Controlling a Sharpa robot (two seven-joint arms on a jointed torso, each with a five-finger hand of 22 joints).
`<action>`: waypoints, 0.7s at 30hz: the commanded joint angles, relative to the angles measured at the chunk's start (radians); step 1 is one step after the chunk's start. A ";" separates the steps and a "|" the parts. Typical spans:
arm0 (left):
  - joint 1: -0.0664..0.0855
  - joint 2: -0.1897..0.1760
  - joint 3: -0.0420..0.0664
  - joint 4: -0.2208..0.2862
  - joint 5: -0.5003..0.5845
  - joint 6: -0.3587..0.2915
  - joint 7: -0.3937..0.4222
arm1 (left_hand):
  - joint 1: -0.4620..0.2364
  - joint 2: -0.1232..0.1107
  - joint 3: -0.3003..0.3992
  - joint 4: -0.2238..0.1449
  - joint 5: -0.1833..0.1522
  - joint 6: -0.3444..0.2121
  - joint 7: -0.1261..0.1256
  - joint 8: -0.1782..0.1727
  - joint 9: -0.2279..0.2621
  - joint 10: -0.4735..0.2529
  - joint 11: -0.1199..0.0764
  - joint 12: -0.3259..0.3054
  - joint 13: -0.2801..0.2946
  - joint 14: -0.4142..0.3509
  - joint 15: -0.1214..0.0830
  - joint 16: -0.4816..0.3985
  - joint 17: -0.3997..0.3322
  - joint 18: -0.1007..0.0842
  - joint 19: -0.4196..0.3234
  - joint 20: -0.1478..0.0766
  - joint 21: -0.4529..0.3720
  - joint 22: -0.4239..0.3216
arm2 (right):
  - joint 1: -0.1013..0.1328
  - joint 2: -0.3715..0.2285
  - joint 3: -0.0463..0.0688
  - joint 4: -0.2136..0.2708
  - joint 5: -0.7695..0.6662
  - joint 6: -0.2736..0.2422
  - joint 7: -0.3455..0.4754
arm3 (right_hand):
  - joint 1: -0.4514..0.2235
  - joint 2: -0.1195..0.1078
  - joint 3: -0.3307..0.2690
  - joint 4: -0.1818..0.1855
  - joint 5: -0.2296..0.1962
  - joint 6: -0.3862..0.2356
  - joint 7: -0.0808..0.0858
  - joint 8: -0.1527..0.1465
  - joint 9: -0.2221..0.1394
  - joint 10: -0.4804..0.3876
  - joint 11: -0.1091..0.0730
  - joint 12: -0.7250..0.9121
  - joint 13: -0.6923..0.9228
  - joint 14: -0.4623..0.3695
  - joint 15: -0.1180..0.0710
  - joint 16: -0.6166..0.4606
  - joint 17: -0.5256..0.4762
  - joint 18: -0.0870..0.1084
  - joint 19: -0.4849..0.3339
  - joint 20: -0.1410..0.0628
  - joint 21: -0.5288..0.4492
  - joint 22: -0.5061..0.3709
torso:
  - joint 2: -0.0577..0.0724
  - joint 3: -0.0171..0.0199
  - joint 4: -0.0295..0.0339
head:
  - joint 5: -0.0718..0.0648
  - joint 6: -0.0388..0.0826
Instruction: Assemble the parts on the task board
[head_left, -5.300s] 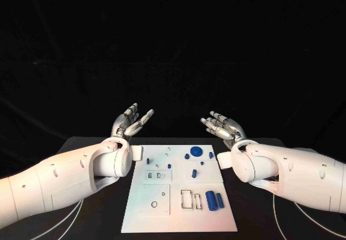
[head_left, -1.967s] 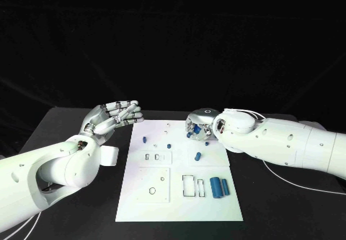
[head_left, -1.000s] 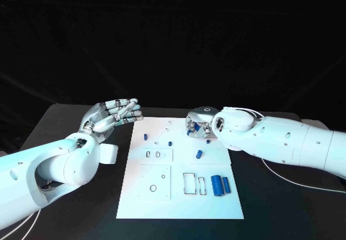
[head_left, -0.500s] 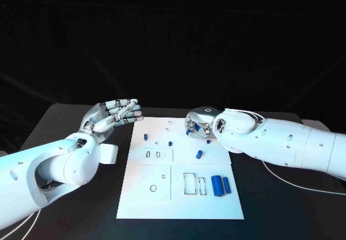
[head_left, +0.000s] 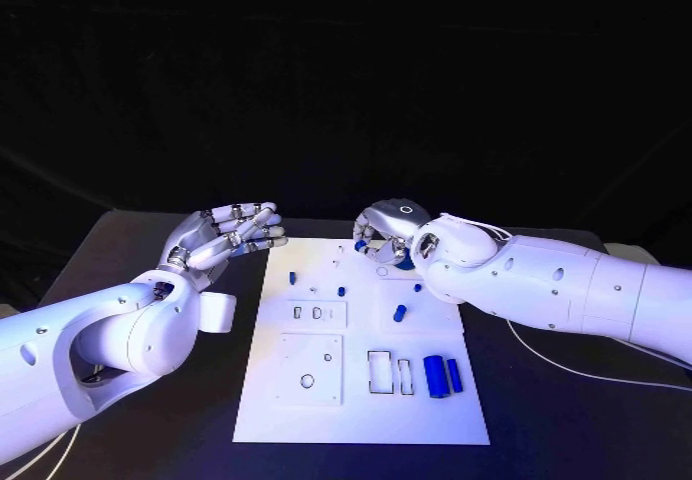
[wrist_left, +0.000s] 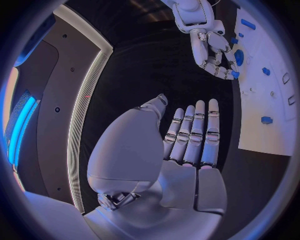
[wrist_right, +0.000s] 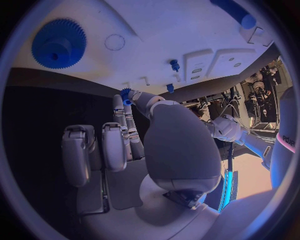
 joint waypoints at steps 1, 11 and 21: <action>0.001 0.004 0.001 0.003 -0.005 0.021 0.005 | -0.004 -0.004 0.006 -0.002 -0.007 -0.006 0.043 -0.006 -0.002 -0.003 0.005 -0.006 -0.001 0.003 0.005 -0.005 0.002 0.006 0.005 0.001 0.004 -0.002 | 0.000 0.017 0.000 -0.019 -0.014 -0.049 -0.011 | -0.003 0.006 0.004 0.001 0.005 0.004 0.004 0.006 0.001 0.007 0.002 0.006 0.002 0.046 -0.006 0.006 0.002 -0.007 0.060 -0.007 0.005 0.166 | 0.001 -0.0003 0.0026 | 0.002 0.000; 0.003 0.005 0.001 0.009 -0.005 0.022 0.004 | -0.004 -0.004 0.006 -0.002 -0.007 -0.006 0.043 -0.006 -0.002 -0.003 0.005 -0.006 -0.001 0.003 0.005 -0.005 0.002 0.006 0.005 0.001 0.004 -0.002 | -0.009 0.086 0.000 -0.099 0.002 -0.047 0.002 | -0.005 0.006 0.004 0.001 0.006 0.003 0.005 0.006 0.002 0.007 0.002 0.005 0.002 0.046 -0.005 0.006 0.000 -0.007 0.059 -0.007 0.005 0.165 | 0.005 -0.0032 0.0045 | 0.006 0.001; 0.004 0.006 0.001 0.010 -0.005 0.021 0.004 | -0.004 -0.004 0.006 -0.002 -0.007 -0.006 0.043 -0.006 -0.002 -0.003 0.005 -0.006 -0.001 0.003 0.005 -0.005 0.002 0.006 0.005 0.001 0.004 -0.002 | -0.018 0.117 0.000 -0.142 0.008 -0.006 0.003 | -0.012 0.003 0.004 0.003 0.002 -0.001 0.005 0.005 0.005 0.004 0.003 0.002 0.003 0.045 -0.004 0.005 -0.003 -0.006 0.057 -0.006 0.003 0.162 | 0.006 -0.0041 0.0049 | 0.008 -0.003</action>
